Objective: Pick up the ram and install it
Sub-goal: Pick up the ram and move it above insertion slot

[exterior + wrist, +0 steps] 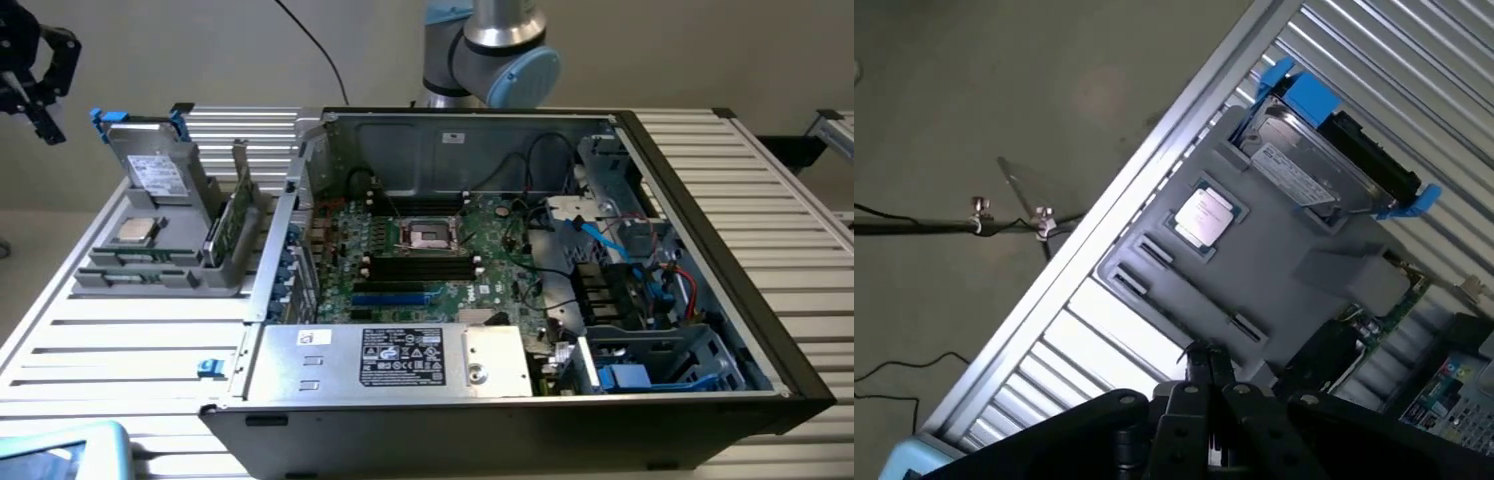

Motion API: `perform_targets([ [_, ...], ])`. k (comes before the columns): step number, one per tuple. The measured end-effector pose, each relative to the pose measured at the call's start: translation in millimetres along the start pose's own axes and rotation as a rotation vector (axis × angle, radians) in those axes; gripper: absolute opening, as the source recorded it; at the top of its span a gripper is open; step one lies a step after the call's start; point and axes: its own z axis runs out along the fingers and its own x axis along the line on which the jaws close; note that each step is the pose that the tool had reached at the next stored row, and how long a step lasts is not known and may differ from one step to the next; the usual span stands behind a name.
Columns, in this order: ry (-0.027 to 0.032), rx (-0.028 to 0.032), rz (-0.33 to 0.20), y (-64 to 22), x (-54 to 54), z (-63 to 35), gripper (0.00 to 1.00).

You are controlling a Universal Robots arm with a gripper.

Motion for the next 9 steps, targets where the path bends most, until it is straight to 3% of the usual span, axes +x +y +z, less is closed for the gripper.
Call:
perform_targets([
  [9,0.0080,-0.0026,-0.163,0.0,0.0,0.2,0.11],
])
